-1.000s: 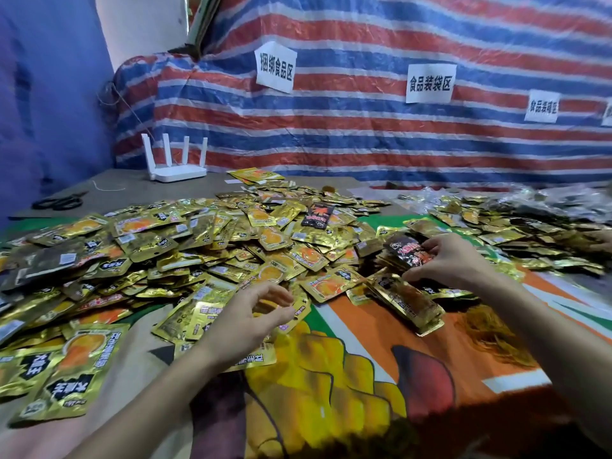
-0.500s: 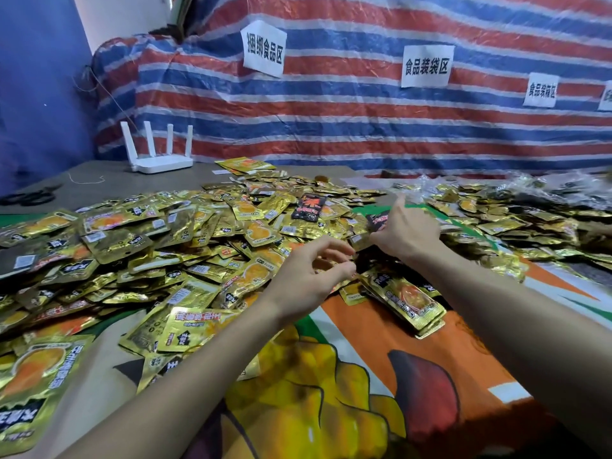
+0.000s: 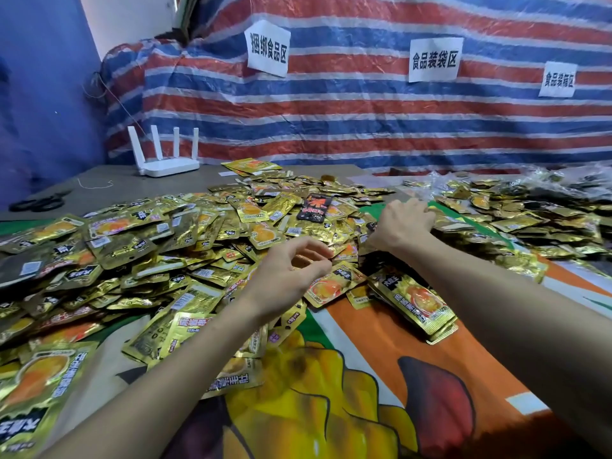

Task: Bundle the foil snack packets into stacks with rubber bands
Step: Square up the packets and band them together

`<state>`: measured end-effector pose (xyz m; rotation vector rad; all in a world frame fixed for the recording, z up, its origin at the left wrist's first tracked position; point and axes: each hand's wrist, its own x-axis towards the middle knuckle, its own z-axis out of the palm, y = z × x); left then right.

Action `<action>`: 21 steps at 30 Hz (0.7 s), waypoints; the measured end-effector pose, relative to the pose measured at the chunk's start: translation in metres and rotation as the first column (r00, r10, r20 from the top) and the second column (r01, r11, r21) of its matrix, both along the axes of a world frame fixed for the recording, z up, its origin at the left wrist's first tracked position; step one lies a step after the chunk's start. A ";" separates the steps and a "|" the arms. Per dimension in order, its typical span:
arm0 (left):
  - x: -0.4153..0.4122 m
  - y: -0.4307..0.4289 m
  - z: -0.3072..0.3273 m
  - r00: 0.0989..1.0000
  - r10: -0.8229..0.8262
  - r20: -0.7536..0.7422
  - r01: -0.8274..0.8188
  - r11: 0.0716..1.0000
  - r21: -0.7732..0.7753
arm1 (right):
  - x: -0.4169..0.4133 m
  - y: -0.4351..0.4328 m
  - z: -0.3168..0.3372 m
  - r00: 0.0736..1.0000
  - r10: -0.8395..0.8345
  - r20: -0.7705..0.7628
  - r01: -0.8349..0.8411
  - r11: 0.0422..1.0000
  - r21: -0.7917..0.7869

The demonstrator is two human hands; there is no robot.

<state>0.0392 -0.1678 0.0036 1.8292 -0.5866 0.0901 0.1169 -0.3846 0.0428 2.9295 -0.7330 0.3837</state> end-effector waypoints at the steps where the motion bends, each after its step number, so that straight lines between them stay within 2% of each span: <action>1: 0.001 0.005 -0.001 1.000 0.021 -0.005 -0.021 1.000 -0.004 | -0.002 0.001 0.000 1.000 0.017 0.002 -0.017 1.000 -0.006; 5: -0.001 0.019 -0.002 0.997 0.076 -0.019 -0.077 0.997 -0.014 | -0.012 0.007 -0.004 0.996 0.080 -0.029 -0.080 0.997 -0.007; 8: -0.004 0.031 -0.002 0.995 0.098 -0.009 -0.098 0.995 -0.005 | -0.022 0.018 -0.005 0.993 0.093 -0.066 -0.100 0.988 -0.121; 10: -0.006 0.040 -0.001 0.993 0.119 0.009 -0.119 0.993 0.011 | -0.030 0.030 -0.007 0.981 0.191 -0.023 -0.193 0.969 -0.154; 13: -0.010 0.057 0.002 0.989 0.146 0.024 -0.147 0.988 0.046 | -0.045 0.055 -0.017 0.855 0.512 0.077 -0.507 0.858 -0.075; 16: -0.017 0.078 0.004 0.994 0.052 0.095 -0.074 0.966 0.246 | -0.062 0.083 -0.028 0.693 0.719 0.058 -0.720 0.685 0.111; 18: -0.021 0.092 0.004 0.995 -0.032 0.096 -0.019 0.872 0.489 | -0.069 0.100 -0.033 0.622 0.783 -0.022 -0.761 0.610 0.219; 21: -0.024 0.111 -0.002 0.995 -0.091 0.038 0.024 0.590 0.807 | -0.071 0.121 -0.042 0.562 0.815 -0.142 -0.752 0.575 0.322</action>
